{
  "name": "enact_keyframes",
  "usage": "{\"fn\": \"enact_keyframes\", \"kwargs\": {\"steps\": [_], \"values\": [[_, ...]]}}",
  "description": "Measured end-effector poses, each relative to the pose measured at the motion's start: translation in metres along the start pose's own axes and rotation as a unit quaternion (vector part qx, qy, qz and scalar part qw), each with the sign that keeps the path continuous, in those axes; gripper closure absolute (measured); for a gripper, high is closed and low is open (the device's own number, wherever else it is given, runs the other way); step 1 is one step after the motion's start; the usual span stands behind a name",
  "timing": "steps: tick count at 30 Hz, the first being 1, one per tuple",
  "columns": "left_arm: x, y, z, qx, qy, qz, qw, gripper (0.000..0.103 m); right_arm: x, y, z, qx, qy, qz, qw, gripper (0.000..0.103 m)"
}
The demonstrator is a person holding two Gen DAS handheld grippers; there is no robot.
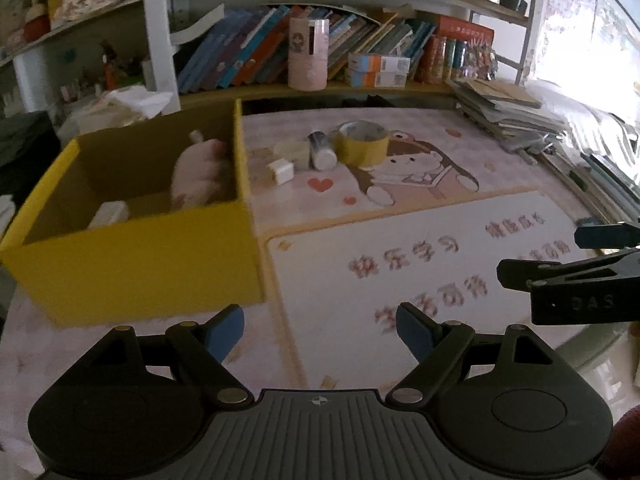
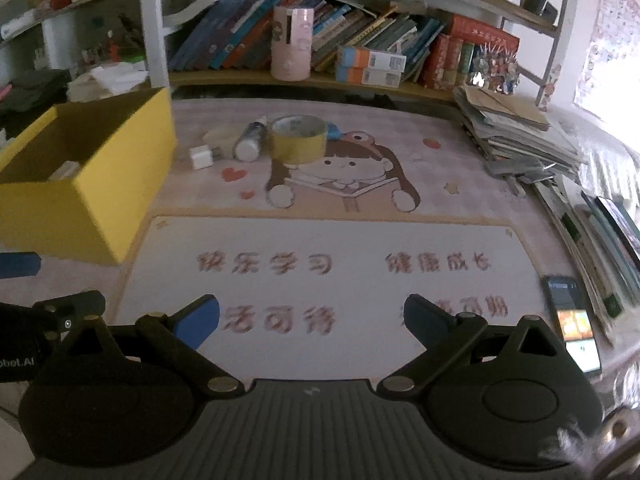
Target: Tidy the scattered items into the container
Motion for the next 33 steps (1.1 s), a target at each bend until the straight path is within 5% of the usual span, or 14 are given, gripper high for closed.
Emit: {"fn": "enact_keyframes", "kwargs": {"steps": [7,16,28,33], "values": [[0.038,0.044,-0.040,-0.002,0.012,0.003,0.9999,0.018,0.037,0.046,-0.040,-0.028,0.008,-0.017,0.999,0.003],[0.084,0.063,-0.077,-0.030,0.001,-0.058,0.9978,0.018,0.093,0.084,-0.083,-0.042,0.010,-0.066,0.997,0.004],[0.152,0.047,-0.114,-0.050,-0.005,-0.137,0.9892,0.020,0.173,0.079,-0.143,-0.079,0.015,-0.115,0.990,0.005],[0.180,0.041,-0.124,-0.063,-0.002,-0.182,0.9813,0.035,0.198,0.068,-0.164,-0.099,0.016,-0.146,0.984,0.005]]}}
Point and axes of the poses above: each gripper's, at about its wrist camera, not at the fingertips, and x roughly the way its jaws point, y to its right, z to its underside, the point moved 3 cm from there along x, roughly the way its jaws point, and after that the axes turned 4 degrees about -z, right-handed, at the moved point
